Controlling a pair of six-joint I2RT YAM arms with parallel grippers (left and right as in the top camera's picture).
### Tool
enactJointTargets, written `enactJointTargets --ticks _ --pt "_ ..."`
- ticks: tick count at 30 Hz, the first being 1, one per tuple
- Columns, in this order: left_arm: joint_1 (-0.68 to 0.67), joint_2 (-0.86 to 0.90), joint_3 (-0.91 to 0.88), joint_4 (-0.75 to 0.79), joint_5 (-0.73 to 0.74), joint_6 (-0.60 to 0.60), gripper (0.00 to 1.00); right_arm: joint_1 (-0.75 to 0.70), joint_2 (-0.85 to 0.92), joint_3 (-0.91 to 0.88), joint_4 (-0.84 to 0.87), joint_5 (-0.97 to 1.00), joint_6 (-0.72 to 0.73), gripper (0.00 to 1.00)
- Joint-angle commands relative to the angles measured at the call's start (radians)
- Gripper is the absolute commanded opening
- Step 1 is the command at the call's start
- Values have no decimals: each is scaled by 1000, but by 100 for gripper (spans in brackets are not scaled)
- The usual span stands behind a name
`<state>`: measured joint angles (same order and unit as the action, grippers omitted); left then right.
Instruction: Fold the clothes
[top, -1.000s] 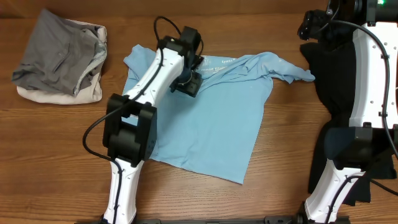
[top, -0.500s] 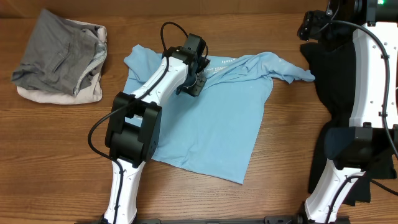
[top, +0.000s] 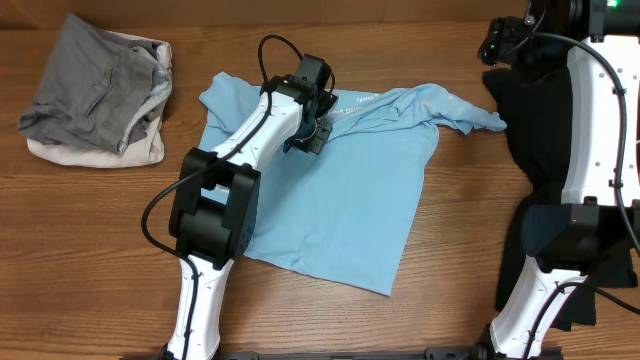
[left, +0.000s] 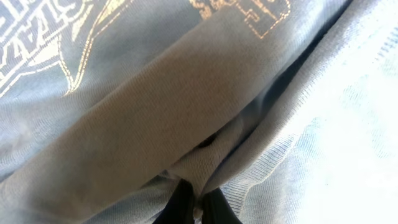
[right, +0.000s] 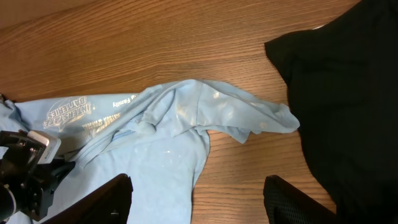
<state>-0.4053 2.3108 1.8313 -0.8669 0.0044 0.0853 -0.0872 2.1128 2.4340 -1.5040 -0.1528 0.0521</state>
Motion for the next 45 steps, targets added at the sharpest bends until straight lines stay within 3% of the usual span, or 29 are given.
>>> enactJointTargets --ticks 1,7,10,14,15,16,18,23,31,35,38,45 --pt "0 10 58 -48 -77 -22 4 -7 -8 5 2 -6 -3 72" --pt "17 3 418 -140 -158 -48 4 -7 -8 5 6 -6 -3 72" --pt "30 3 527 -60 -198 -49 4 -7 -8 5 5 -6 -3 72" --pt "71 11 555 176 -248 -63 4 -7 -8 5 5 -6 -3 72" --pt "81 19 554 215 -247 -63 18 -7 -8 5 5 -6 -3 72" --pt "90 26 553 246 -248 -64 56 -7 -8 5 5 -6 -3 72" --pt "103 37 553 271 -249 -65 100 -7 -8 5 5 -6 -3 73" --pt "124 29 566 201 -241 -109 100 -7 -8 5 -4 -6 -3 79" --pt "93 11 751 -188 -61 -126 100 -7 -23 5 -78 -101 8 99" --pt "46 10 895 -389 -63 -116 100 -7 -76 5 -151 -104 9 100" --pt "40 10 1049 -590 -55 -208 100 -4 -137 0 -190 -144 8 100" --pt "73 -20 1306 -822 -55 -268 100 62 -167 -3 -190 -263 26 100"
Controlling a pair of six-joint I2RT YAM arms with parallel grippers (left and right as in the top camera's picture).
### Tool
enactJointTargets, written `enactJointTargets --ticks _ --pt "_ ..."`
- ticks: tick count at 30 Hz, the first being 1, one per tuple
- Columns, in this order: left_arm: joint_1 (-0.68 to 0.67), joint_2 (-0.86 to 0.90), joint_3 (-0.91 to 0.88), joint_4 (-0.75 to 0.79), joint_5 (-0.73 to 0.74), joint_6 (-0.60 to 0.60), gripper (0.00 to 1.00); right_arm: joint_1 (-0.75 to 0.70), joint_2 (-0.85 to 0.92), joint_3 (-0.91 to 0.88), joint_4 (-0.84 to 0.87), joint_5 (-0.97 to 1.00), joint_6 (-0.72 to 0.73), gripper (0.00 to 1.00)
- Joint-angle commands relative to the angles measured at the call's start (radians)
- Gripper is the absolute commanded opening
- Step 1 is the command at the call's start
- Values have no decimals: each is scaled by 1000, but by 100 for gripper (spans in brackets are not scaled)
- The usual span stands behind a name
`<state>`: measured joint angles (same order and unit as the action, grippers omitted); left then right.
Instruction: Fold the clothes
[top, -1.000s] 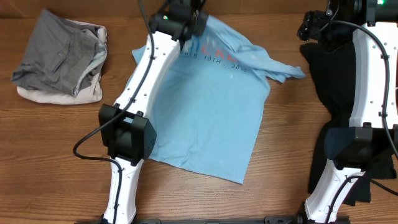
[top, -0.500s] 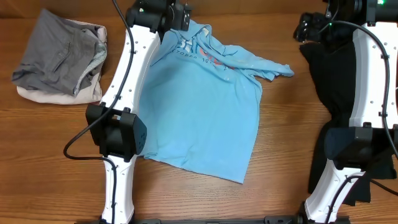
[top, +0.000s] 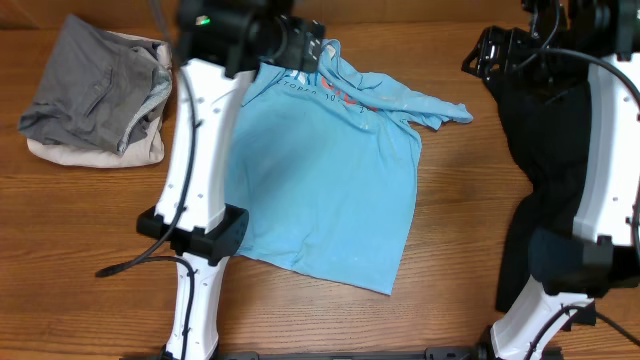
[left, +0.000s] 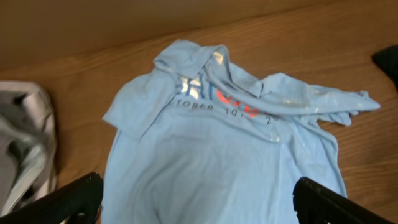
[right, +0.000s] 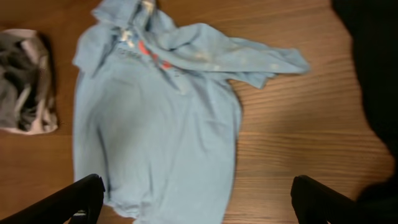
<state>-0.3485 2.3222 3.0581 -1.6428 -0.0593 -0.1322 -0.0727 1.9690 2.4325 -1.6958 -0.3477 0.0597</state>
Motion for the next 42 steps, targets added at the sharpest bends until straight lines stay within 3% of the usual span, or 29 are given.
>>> enactJointTargets --ticks 1,11,20,30,36,42 --pt "17 -43 79 -47 10 -50 100 70 -23 -6 2 -69 20 100" --pt "47 -268 79 -47 0 0 100 320 -28 -106 2 34 81 100" --pt "182 -434 -28 -47 13 29 100 457 -28 -327 66 93 106 100" --pt "199 -441 -418 -34 20 69 100 568 -28 -698 319 105 163 99" --pt "196 -419 -729 182 25 76 100 653 -28 -864 385 179 208 97" --pt "196 -417 -912 299 58 88 100 655 -28 -942 448 178 230 96"
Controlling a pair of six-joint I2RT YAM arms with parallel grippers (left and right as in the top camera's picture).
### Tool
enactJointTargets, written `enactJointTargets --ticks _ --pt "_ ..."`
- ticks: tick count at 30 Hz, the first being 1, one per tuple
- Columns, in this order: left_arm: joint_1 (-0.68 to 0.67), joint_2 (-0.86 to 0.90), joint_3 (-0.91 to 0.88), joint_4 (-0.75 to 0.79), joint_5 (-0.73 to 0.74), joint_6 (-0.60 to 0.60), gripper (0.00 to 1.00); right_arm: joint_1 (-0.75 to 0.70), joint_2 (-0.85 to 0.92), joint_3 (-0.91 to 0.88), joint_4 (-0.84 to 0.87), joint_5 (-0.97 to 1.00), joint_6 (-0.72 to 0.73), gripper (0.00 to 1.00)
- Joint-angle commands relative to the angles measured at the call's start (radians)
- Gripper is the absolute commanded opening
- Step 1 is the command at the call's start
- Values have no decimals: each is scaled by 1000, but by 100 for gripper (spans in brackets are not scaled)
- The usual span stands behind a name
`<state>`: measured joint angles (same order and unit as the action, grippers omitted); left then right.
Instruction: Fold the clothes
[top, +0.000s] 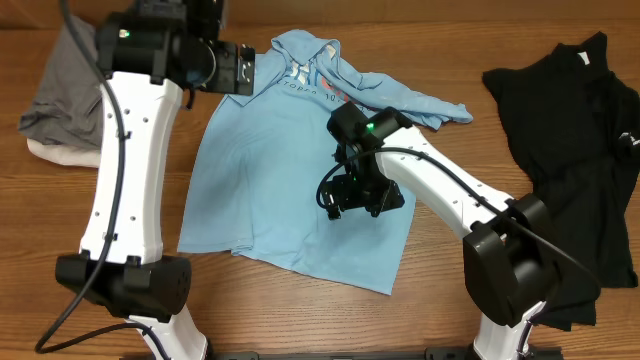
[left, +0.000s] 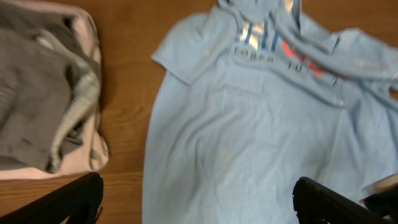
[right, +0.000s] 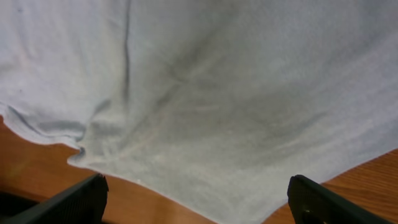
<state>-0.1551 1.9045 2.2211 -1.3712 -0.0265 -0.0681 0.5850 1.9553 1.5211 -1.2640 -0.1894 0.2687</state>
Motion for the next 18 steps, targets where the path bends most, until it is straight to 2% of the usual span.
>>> enactJointTargets --ticks 1,11,18 --pt "3 1 -114 49 24 24 100 -3 -14 -46 26 20 21 96" --pt "-22 2 -275 203 24 25 100 -10 -14 -156 113 21 40 98" --pt "-35 5 -313 228 24 39 100 -34 -14 -227 189 21 45 100"
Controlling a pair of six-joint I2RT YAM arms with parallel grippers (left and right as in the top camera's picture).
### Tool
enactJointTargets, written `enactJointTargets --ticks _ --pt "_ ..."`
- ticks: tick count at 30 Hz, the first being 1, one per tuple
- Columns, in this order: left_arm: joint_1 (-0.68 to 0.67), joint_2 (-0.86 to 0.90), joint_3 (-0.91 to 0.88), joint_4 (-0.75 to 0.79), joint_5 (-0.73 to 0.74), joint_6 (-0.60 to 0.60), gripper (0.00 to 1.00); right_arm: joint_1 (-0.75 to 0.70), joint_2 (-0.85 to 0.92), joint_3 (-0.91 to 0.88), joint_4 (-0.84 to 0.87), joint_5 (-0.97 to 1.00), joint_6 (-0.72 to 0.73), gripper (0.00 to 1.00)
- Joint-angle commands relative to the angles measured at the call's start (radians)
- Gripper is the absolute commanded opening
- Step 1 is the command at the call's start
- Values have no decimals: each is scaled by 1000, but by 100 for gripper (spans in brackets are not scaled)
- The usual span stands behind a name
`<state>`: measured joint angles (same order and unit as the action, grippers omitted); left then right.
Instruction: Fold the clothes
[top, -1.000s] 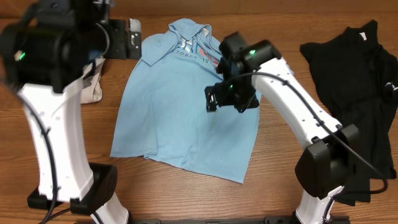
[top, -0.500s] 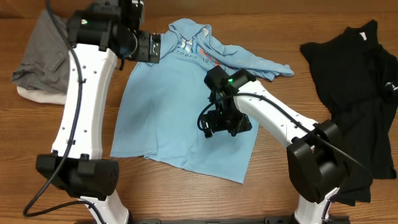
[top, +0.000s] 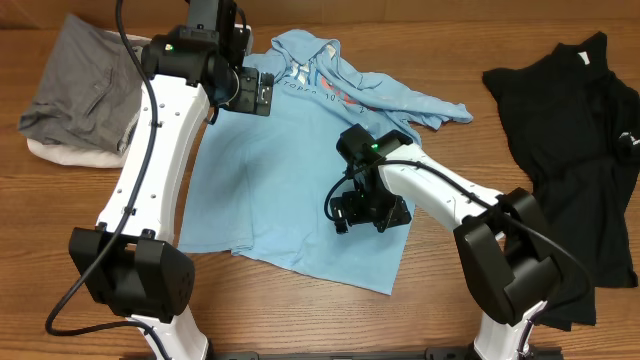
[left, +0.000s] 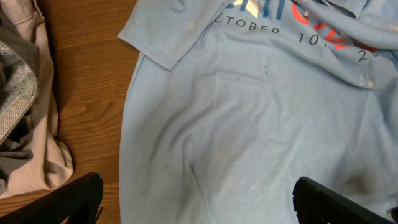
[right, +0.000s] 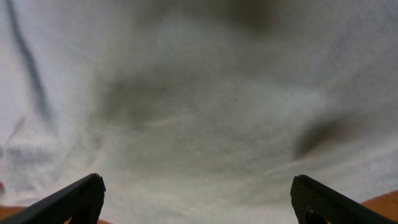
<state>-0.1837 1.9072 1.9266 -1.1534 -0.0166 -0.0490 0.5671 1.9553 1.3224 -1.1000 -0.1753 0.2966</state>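
A light blue T-shirt (top: 300, 170) with printed lettering lies spread on the wooden table, its collar and one sleeve bunched at the far edge. My left gripper (top: 255, 92) hangs open above the shirt's upper left, near the left sleeve (left: 165, 37). Low over the shirt's lower right part, my right gripper (top: 368, 212) is open too, and pale cloth (right: 199, 124) fills its view between the spread fingers. Nothing is held.
A grey and cream pile of clothes (top: 95, 90) sits at the far left. A black garment (top: 565, 130) lies along the right side. Bare wood (top: 60, 230) shows at the left and along the front edge.
My right gripper has dropped closer to the shirt's lower right area. My left gripper has shifted right and lower over the shirt's upper left. The shirt lies unchanged.
My left gripper was shut on the shirt's bunched top with my right arm raised at the far right. Then the shirt lay spread out, released, both grippers open and high. Then my right gripper was over the shirt's middle, and now lower.
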Motion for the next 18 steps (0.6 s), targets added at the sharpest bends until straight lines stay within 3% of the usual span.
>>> enactJointTargets --ticks 1,18 --pt "-7 2 -24 14 14 20 100 -19 -14 -40 37 6 19 100" --pt "-7 2 -41 26 14 20 100 -104 -14 -223 206 7 45 100"
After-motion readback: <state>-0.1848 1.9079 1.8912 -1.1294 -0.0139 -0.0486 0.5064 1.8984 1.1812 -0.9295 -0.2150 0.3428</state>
